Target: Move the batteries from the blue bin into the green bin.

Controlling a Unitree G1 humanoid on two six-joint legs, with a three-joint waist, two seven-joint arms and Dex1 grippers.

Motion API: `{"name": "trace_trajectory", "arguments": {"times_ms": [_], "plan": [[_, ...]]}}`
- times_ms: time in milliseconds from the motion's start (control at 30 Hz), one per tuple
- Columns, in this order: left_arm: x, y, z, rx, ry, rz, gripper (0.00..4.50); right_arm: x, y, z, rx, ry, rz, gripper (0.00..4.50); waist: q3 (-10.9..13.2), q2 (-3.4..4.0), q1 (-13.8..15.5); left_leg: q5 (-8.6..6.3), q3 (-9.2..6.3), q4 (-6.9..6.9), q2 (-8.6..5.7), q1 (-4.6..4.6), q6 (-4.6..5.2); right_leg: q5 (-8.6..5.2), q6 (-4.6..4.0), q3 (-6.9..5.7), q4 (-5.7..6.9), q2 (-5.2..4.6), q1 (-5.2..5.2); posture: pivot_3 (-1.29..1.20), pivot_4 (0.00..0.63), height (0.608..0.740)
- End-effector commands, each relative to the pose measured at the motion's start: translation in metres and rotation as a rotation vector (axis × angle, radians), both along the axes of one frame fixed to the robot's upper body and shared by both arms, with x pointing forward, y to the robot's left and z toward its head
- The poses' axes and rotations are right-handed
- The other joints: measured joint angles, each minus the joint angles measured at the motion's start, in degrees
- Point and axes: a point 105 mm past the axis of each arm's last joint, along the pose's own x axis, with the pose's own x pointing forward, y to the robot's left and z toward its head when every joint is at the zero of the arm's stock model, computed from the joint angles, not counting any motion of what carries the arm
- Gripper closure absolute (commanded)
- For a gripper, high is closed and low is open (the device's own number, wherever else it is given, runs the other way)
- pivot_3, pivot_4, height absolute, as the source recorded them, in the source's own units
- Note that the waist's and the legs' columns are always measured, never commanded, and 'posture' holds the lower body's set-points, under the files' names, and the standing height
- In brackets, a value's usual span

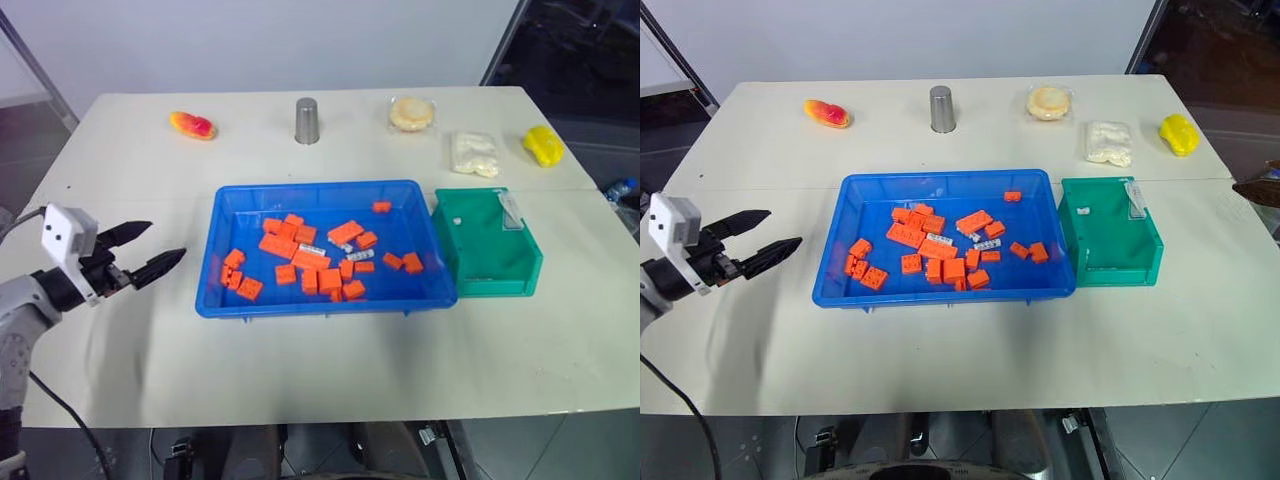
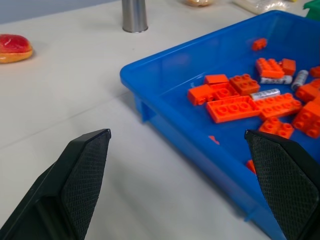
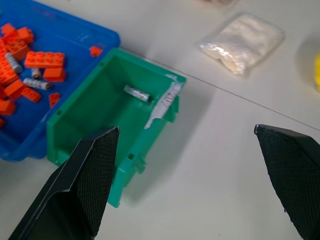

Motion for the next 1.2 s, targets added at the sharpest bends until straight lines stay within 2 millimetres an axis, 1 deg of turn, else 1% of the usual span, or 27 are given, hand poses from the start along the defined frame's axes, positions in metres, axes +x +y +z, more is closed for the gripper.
{"name": "trace_trajectory", "arguments": {"times_ms": [33,233,633,833,933,1033,1100,1200], "plan": [[-0.008,0.0,0.015,0.018,-0.031,-0.029,0.0,-0.006,0.004,0.019,-0.048,-0.036,0.02,0.05,0.0,0.0,0.03,0.0,0.0,0.0,0.0,0.0,0.0,0.0,0.0,0.0,0.0,0.0,0.0,0.0,0.15,0.74],[-0.009,0.006,0.016,0.04,-0.028,0.002,0.0,-0.005,0.003,0.02,-0.059,-0.044,0.024,0.05,0.0,0.01,0.02,0.0,0.04,0.0,0.0,0.0,0.0,-0.01,-0.01,0.02,0.0,0.0,-0.03,0.0,0.15,0.74],[-0.01,0.005,0.017,0.035,-0.036,0.0,0.0,-0.004,0.001,0.016,-0.069,-0.042,0.032,0.05,0.0,0.01,0.02,0.0,0.07,0.0,0.0,0.0,0.0,-0.01,-0.01,0.04,0.01,0.0,-0.04,0.0,0.15,0.74],[-0.01,0.006,0.017,0.039,-0.036,0.0,0.0,-0.001,0.006,0.016,-0.071,-0.048,0.059,0.05,0.0,0.01,0.02,0.0,0.07,0.0,0.0,0.0,0.0,-0.01,-0.01,0.04,0.01,0.0,-0.04,0.0,0.15,0.74],[-0.01,0.007,0.017,0.042,-0.037,0.003,0.0,0.002,0.011,0.016,-0.071,-0.058,0.082,0.05,0.0,0.01,0.02,0.0,0.07,0.0,0.0,0.0,0.0,0.0,-0.01,0.04,0.02,0.01,-0.04,0.0,0.15,0.74],[-0.009,0.009,0.018,0.047,-0.049,0.017,0.0,0.01,0.023,0.019,-0.07,-0.095,0.118,0.05,0.0,0.01,-0.03,0.0,0.07,0.0,0.0,0.0,0.0,0.0,0.0,0.04,0.03,0.02,-0.04,0.0,0.15,0.74],[-0.006,0.011,0.022,0.047,-0.078,0.043,0.0,0.019,0.039,0.026,-0.064,-0.16,0.161,0.05,0.0,0.01,-0.2,0.0,0.08,0.01,0.01,0.02,0.0,0.01,0.01,0.05,0.05,0.02,-0.04,0.0,0.15,0.74],[-0.006,0.01,0.028,0.017,-0.101,0.052,0.0,0.033,0.073,0.033,-0.012,-0.22,0.238,0.05,0.0,0.01,-0.27,0.0,0.06,0.01,0.02,0.02,0.0,0.06,0.1,0.05,0.1,0.05,-0.05,0.0,0.15,0.74]]}}
